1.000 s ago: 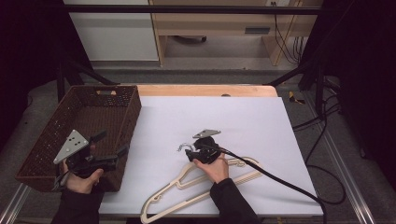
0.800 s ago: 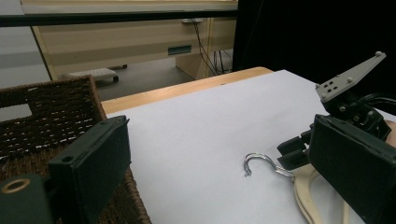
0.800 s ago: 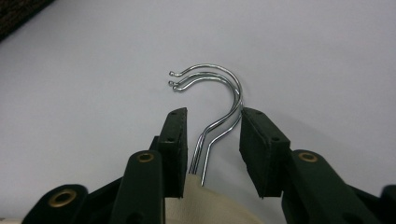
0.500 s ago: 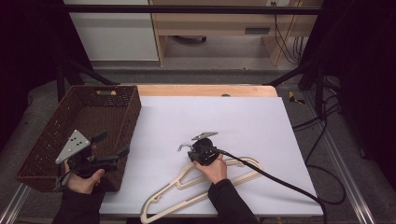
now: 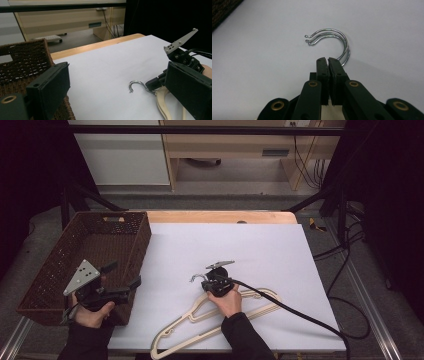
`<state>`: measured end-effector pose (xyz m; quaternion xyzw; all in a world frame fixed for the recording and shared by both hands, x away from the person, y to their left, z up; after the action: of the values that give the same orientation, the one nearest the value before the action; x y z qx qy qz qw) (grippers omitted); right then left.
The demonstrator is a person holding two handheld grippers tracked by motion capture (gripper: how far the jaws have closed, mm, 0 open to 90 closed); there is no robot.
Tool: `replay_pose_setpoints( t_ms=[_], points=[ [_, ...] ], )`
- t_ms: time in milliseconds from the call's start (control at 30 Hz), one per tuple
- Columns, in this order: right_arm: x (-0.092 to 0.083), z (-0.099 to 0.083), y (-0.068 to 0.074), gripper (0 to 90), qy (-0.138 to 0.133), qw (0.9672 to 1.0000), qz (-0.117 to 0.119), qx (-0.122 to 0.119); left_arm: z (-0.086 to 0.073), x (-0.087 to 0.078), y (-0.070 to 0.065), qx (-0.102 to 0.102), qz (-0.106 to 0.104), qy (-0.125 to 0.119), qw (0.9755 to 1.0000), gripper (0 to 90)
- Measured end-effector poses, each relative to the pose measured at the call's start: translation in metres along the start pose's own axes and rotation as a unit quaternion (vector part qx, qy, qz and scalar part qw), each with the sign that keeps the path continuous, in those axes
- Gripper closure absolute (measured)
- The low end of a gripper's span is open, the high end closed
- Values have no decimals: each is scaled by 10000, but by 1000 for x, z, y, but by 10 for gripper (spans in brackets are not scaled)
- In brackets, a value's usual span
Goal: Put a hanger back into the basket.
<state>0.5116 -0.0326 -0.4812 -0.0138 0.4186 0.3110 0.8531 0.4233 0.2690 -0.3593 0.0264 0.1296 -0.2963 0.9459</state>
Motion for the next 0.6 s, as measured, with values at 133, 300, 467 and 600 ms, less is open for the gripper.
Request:
replay_pose_setpoints(
  t_ms=[133,300,467,600],
  points=[
    [-2,0,1,883,-39,10000,3,60,-1,3,-4,64,-47,59,10000,57],
    [-5,1,3,887,-132,9999,-9,85,0,6,-13,141,-151,119,9997,59],
    [-10,2,5,888,-262,9997,1,31,-3,15,-31,292,-351,286,9985,63],
    [-14,2,7,888,-329,9994,43,-34,-12,32,-48,390,-598,618,9955,76]
  ],
)
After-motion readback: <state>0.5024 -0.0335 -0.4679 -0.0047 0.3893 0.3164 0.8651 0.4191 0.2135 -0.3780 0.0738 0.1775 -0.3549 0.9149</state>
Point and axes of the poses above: each handheld gripper's, and its own axes: x roughly forward along the jaws, z roughly out of its top, y roughly to its left, the point moved 2 cm from there along x, roughly forward along the jaws, and after that the axes turned 1 degree about z, right-handed, at the moved point
